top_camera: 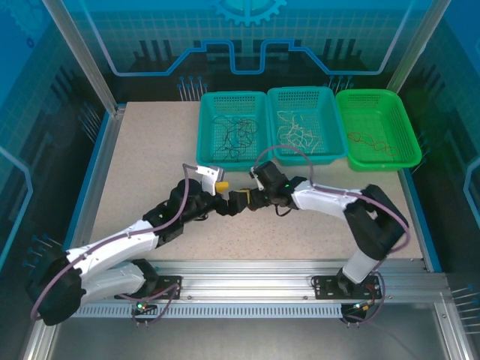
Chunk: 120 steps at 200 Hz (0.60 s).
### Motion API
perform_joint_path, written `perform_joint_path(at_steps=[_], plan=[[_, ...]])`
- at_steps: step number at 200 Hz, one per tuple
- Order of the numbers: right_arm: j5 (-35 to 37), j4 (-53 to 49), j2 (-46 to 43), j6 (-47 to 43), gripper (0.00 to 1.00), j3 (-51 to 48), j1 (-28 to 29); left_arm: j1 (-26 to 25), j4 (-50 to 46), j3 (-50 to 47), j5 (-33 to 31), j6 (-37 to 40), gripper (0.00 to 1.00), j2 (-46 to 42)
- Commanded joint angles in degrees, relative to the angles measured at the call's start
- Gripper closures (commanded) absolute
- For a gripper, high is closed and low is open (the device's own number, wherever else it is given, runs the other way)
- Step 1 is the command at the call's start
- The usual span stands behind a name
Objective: Untangle the cables
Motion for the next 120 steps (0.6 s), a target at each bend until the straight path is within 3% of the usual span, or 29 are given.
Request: perform_joint_path(at_steps=[1, 38, 81, 120], plan=[[3.3, 1.9, 5.6, -5.9, 0.26, 5.0, 2.6, -0.3, -4.3, -1.8, -1.5, 3.0, 0.01, -4.7], [6.3, 1.2, 12.6, -8.5, 0.29, 9.2, 3.5, -0.2, -11.5, -2.9, -0.3, 5.0, 0.01, -10.6], [8.8, -1.8, 15.5, -8.6, 0.71, 10.2, 4.7, -0.3, -14.4, -5.2, 1.9, 5.5, 0.01, -16.5], [7.5, -0.6, 11.3, -7.7, 0.94, 6.6, 4.8, -0.3, -16.6, -6.0, 5.4, 6.0, 0.01, -19.2]])
